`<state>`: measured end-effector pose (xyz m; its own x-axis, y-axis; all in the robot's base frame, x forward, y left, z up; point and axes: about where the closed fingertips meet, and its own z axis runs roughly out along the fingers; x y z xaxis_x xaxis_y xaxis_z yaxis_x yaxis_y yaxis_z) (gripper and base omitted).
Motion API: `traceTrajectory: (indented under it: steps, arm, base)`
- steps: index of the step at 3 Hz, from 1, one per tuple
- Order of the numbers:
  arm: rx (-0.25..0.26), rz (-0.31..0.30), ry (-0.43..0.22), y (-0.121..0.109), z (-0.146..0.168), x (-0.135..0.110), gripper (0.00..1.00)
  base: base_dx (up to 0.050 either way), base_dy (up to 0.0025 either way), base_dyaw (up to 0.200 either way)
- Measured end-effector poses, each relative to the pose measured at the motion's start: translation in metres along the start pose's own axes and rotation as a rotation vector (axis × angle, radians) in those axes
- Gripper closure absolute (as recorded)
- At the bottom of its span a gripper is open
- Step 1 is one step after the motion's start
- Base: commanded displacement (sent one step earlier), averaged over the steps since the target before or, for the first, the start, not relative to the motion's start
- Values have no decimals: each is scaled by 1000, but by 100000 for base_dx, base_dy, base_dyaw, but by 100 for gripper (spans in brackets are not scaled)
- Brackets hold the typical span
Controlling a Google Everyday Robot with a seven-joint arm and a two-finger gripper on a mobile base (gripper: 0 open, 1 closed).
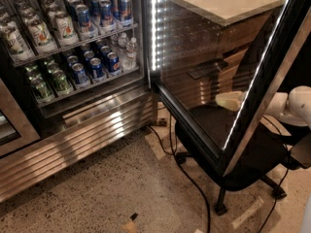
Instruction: Close right fridge door
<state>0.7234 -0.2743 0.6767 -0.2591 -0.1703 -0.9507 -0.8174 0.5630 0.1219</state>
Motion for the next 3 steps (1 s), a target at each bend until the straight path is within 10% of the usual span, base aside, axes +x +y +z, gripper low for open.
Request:
traceTrajectory:
  steps: [3]
  arm:
    - [-52,10,12,21,4,-4,100]
  base:
    - [-2,3,6370]
